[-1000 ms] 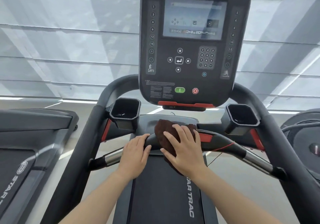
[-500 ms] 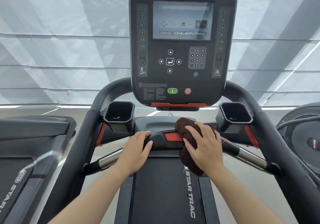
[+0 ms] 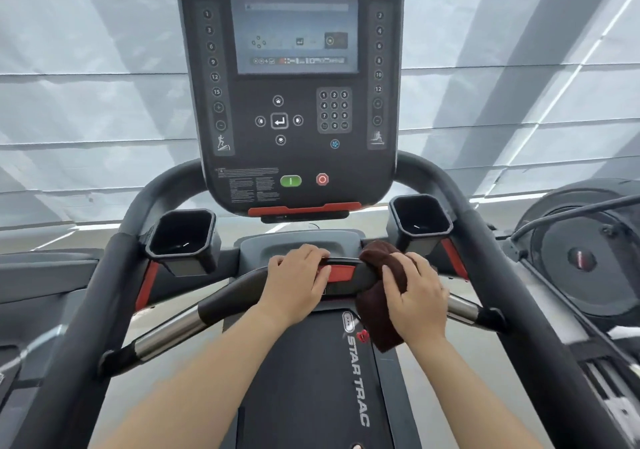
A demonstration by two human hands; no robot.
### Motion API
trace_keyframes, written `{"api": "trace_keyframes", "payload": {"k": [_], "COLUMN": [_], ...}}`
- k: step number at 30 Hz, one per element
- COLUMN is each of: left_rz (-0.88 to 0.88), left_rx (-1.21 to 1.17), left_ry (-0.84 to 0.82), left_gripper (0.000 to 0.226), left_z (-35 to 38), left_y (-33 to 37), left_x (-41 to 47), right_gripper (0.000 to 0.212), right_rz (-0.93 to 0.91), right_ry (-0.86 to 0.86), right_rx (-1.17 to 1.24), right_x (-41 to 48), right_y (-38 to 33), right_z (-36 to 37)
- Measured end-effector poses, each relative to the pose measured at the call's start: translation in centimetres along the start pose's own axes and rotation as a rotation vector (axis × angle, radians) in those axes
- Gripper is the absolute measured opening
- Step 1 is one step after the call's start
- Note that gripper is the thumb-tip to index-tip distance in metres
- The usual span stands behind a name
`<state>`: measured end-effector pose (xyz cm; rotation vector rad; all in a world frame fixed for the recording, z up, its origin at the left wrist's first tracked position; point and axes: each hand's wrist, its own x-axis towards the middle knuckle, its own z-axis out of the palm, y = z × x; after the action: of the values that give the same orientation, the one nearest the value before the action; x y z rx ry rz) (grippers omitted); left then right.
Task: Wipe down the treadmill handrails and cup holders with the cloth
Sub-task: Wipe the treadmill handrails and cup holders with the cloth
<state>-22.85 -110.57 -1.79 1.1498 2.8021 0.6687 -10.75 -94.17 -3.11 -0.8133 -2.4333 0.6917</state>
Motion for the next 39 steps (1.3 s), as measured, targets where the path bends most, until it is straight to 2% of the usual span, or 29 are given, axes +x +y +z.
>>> {"api": "trace_keyframes", "payload": {"k": [5, 10, 15, 20, 23, 27, 31, 35, 39], "left_rz": [-0.036, -0.019, -0.011, -0.068, -0.091, 0.003, 0.07, 0.099, 0.123], "left_rx": [0.161, 0.213, 0.221, 0.207, 0.147, 0.103, 0.075, 0.167, 0.187], "left_ry": [0.1, 0.192, 0.246, 0.23, 0.198, 0.112, 0.044, 0.084, 0.084], "left_gripper": [0.034, 0.034, 0.033, 0.032, 0.031, 0.031, 0.023, 0.018, 0.018], "left_z": [2.1, 2.8, 3.2, 2.9, 2.6, 3.3, 5.0, 6.4, 6.4], "left_y": [1.5, 1.3, 1.6, 2.3, 3.3, 6.3, 9.3, 9.6, 9.3], "left_x": [-0.3, -0.5, -0.3, 0.0, 0.6, 2.3, 3.5, 3.1, 3.3], "right_gripper": [0.028, 0.025, 0.031, 0.025, 0.028, 0.033, 0.036, 0.037, 0.037], "right_rz": [0.04, -0.004, -0.102, 0.0, -0.086, -0.144, -0.093, -0.036, 0.026], "right_ry": [0.0, -0.176, -0.081, -0.035, -0.052, -0.073, -0.067, -0.027, 0.032], "right_rx": [0.0, 0.087, 0.069, 0.085, 0.092, 0.077, 0.061, 0.048, 0.046], "right_x": [0.8, 3.0, 0.3, 1.8, 1.9, 0.9, 0.6, 0.7, 0.9], "right_y": [0.6, 1.2, 4.9, 5.7, 4.4, 6.1, 9.5, 13.1, 13.6], "right_z": [-0.2, -0.8, -1.8, -1.9, -1.3, -1.4, -2.8, -4.3, -4.4]}}
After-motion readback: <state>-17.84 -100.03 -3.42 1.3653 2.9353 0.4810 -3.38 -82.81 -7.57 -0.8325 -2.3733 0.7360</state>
